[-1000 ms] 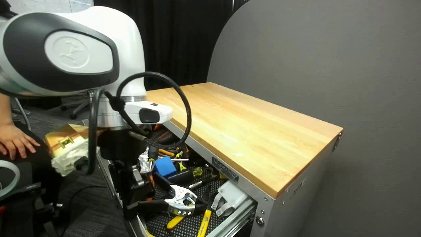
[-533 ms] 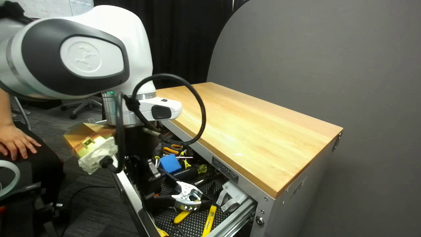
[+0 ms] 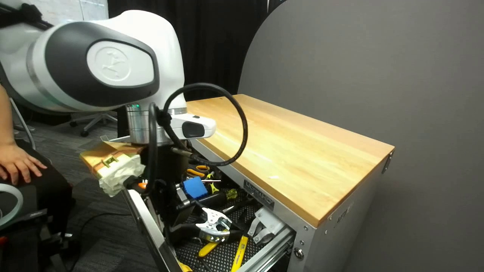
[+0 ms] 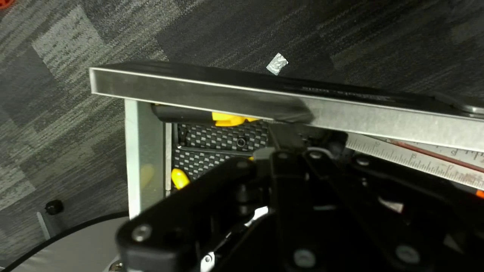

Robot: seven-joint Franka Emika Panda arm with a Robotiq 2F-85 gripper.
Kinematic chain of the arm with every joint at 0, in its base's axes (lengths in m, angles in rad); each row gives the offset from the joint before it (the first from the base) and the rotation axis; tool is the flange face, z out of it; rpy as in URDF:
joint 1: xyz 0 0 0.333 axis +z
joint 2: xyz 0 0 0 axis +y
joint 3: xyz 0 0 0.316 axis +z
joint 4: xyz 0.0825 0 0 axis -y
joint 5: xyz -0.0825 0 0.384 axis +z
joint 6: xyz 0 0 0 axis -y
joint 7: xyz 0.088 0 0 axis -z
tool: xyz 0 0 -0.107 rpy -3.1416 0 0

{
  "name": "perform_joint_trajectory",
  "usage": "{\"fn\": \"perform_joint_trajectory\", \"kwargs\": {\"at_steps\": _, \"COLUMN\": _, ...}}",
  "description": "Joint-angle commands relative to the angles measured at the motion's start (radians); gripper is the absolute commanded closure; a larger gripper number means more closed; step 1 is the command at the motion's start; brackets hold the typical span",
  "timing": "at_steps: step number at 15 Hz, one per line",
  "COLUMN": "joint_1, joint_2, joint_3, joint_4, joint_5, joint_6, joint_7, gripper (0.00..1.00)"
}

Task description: Place the screwdriver in the drawer then close it

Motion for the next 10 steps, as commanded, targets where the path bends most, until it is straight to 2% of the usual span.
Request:
{"fn": "perform_joint_trajectory", "kwargs": {"at_steps": 1, "joint_1": 0.014, "joint_2": -0.092, "joint_3": -0.001, "joint_4": -0.016, "joint_5": -0.013, "joint_6": -0.083, "joint_7": 0.010, "gripper": 1.00}}
{"fn": "perform_joint_trajectory", "kwargs": {"at_steps": 5, "joint_1": 0.001, "joint_2": -0.142, "joint_3": 0.010, "joint_4": -0.032, "joint_5": 0.010, "joint_6": -0.153, "joint_7": 0.004, "gripper": 1.00}}
{"fn": "perform_joint_trajectory", "kwargs": {"at_steps": 10, "joint_1": -0.024, "joint_2": -0.127, "joint_3": -0.006, "joint_4": -0.069, "joint_5": 0.066, "joint_6": -0.219, "joint_7": -0.005, "gripper": 1.00}}
